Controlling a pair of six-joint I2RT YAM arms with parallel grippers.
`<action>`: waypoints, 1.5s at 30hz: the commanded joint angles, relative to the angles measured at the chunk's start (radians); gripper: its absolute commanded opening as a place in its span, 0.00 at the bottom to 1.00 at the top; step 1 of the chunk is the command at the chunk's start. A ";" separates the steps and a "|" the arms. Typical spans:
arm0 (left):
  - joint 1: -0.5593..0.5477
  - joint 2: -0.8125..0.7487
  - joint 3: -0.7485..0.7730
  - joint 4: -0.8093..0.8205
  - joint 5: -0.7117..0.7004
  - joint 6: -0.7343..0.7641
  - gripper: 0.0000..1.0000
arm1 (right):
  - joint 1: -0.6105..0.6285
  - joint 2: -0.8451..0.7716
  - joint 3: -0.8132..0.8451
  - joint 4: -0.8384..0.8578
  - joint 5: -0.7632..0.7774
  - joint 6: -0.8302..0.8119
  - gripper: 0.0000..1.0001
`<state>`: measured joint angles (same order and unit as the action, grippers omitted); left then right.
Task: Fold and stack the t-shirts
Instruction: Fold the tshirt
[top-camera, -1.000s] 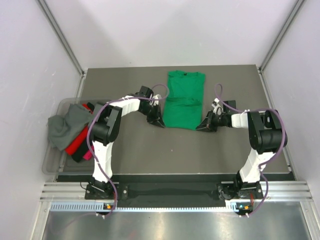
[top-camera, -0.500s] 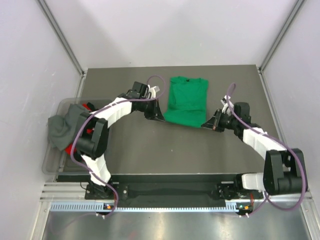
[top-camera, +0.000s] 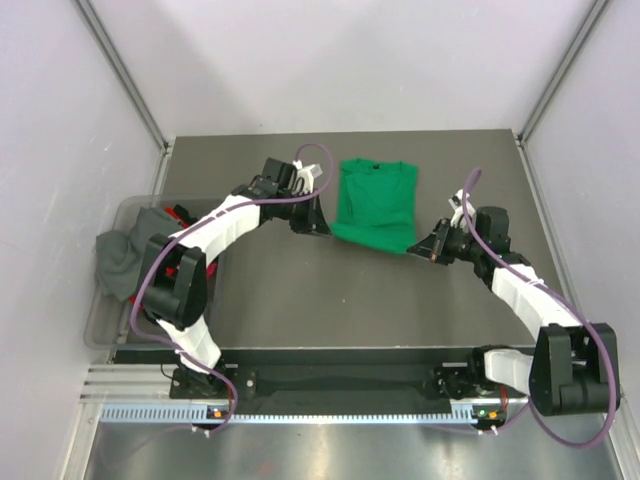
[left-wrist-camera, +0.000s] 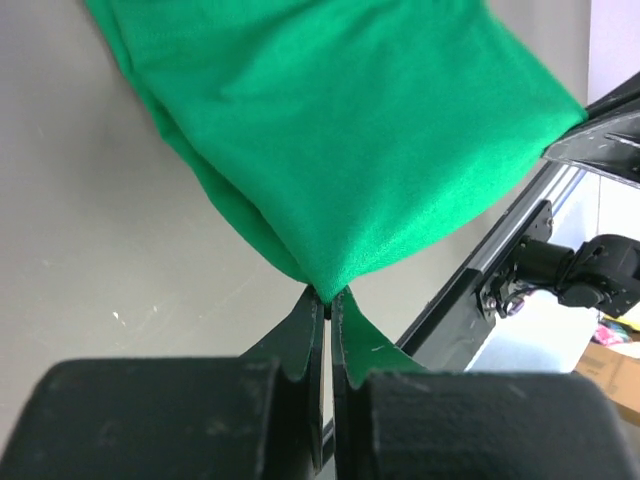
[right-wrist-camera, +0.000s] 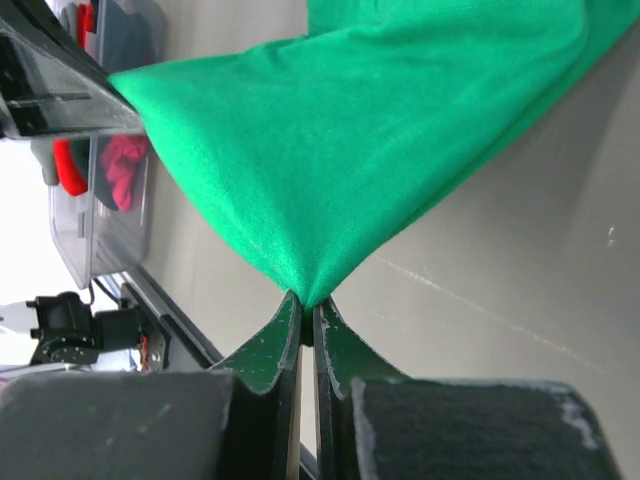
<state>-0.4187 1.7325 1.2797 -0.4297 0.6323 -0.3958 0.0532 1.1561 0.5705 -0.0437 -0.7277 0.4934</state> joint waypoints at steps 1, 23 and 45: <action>0.009 0.015 0.119 0.020 -0.034 0.063 0.00 | -0.018 0.039 0.107 0.025 -0.021 -0.068 0.00; 0.031 0.544 0.877 -0.006 -0.138 0.167 0.00 | -0.096 0.528 0.541 0.291 -0.006 -0.059 0.00; 0.034 0.806 1.093 0.240 -0.393 0.248 0.00 | -0.127 1.008 0.999 0.334 -0.021 -0.023 0.00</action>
<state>-0.3981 2.5309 2.3032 -0.2951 0.3317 -0.1829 -0.0555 2.1468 1.4830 0.2161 -0.7486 0.4667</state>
